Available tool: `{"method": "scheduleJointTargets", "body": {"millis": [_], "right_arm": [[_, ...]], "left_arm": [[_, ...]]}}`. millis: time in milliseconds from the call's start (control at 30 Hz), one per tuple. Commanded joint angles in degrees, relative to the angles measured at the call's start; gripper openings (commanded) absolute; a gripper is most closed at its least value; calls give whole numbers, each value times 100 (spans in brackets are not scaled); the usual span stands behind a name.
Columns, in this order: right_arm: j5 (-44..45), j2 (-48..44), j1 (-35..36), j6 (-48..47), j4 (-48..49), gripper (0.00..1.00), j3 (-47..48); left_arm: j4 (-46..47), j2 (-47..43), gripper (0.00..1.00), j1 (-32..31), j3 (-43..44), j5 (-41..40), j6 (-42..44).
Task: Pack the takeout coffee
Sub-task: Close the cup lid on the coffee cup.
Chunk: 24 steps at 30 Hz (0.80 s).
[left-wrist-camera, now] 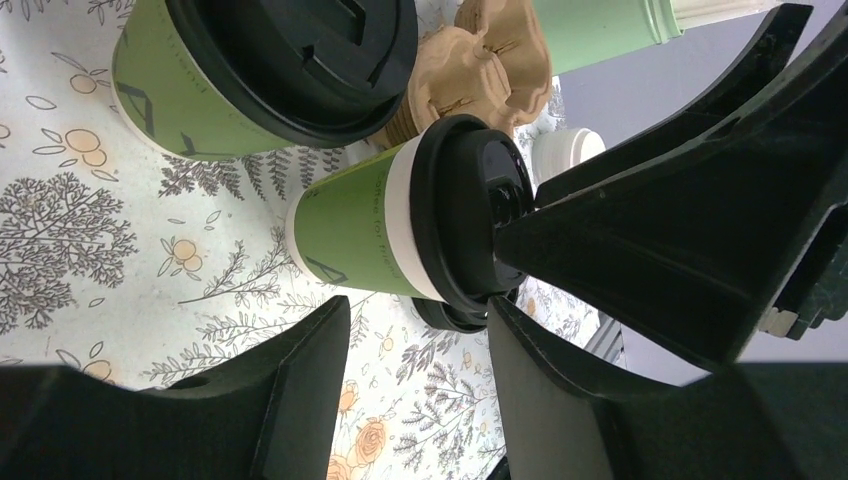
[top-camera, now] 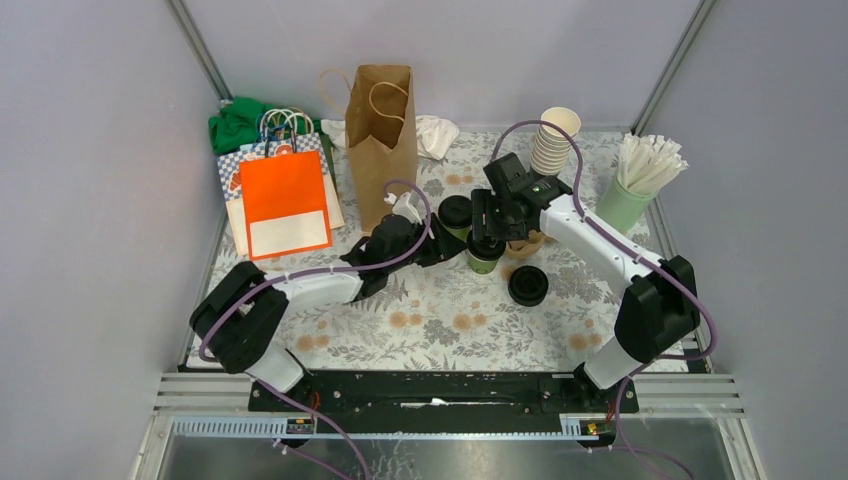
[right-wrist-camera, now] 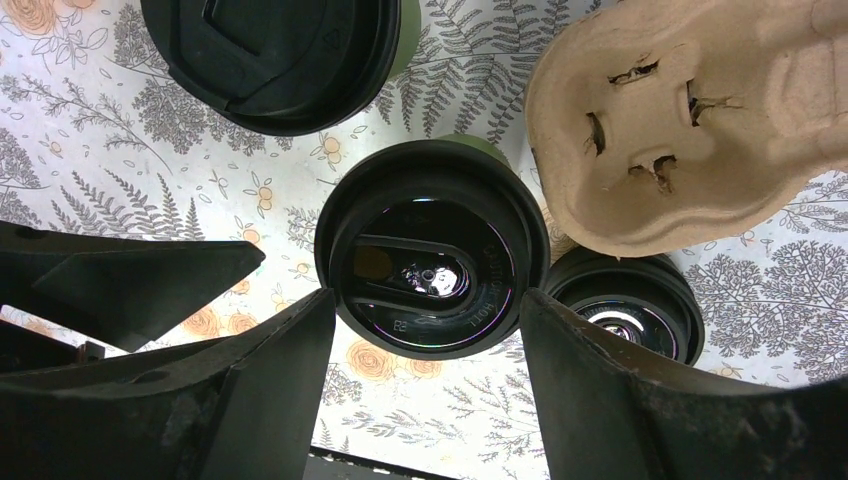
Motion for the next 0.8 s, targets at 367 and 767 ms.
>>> {"method": "scheduleJointTargets", "body": {"millis": [367,767], "right_arm": [[207,166,78,-1,-138,79,228],[75,193,79,6,-85,75,233]], "left_arm": [[608,564,50,9,504,262,-256],[738,645,41,63,438,297,-320]]}}
